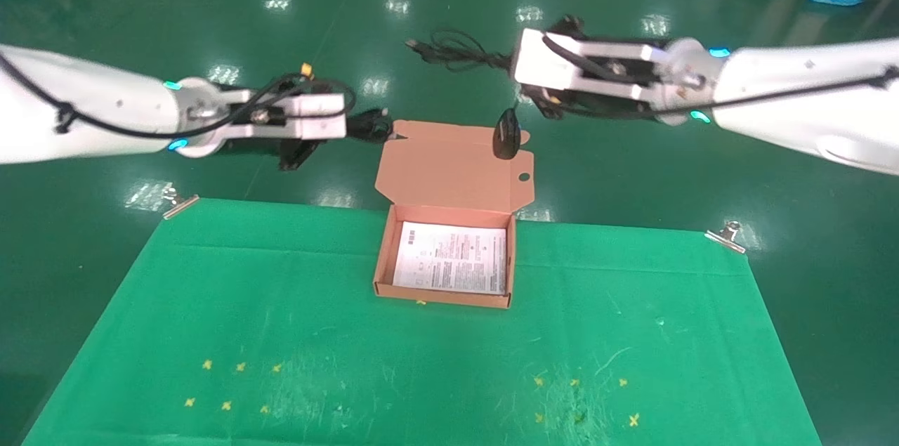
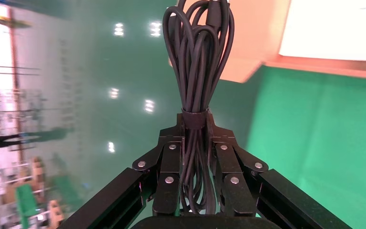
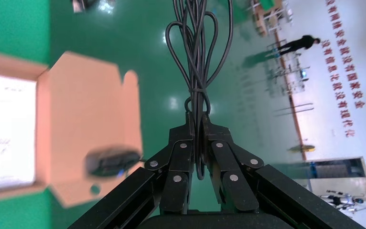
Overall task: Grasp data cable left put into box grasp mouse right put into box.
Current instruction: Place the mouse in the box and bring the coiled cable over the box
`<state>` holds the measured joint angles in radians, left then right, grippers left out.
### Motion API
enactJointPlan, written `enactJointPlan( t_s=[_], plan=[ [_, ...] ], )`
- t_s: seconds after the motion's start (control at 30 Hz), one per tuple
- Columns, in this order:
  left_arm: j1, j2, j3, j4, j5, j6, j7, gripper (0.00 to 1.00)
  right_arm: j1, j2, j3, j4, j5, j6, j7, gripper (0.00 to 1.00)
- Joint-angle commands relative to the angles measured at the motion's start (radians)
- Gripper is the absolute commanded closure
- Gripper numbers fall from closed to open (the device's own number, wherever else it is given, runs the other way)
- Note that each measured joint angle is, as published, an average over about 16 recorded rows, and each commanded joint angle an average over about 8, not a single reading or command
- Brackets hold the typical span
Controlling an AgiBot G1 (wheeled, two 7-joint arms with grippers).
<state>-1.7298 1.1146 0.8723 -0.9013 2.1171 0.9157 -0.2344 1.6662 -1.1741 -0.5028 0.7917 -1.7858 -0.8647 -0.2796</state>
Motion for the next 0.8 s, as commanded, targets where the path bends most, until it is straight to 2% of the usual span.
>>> enactJointPlan(
  t_s=[0.03,0.17,0.33,0.53,0.8],
  plan=[
    [-0.015,0.02,0.002,-0.001,0.031,-0.028,-0.012,1.0,0.04,-0.049,0.003,-0.05,0.01,0.022,-0.031,1.0],
    [-0.029,0.034,0.002,0.009,0.065,-0.055,-0.034,1.0,0.099,-0.119,0.009,-0.156,0.03,0.06,-0.105,1.0],
    [-0.034,0.032,0.002,0.002,0.086,-0.061,-0.051,1.0,0.139,-0.158,0.008,-0.227,0.035,0.092,-0.165,1.0],
    [-0.032,0.023,0.003,-0.011,0.092,-0.056,-0.058,1.0,0.153,-0.167,0.005,-0.25,0.043,0.1,-0.183,1.0],
    [-0.016,-0.001,0.011,-0.032,0.093,-0.026,-0.057,1.0,0.126,-0.163,-0.019,-0.261,0.044,0.095,-0.173,1.0]
  ],
)
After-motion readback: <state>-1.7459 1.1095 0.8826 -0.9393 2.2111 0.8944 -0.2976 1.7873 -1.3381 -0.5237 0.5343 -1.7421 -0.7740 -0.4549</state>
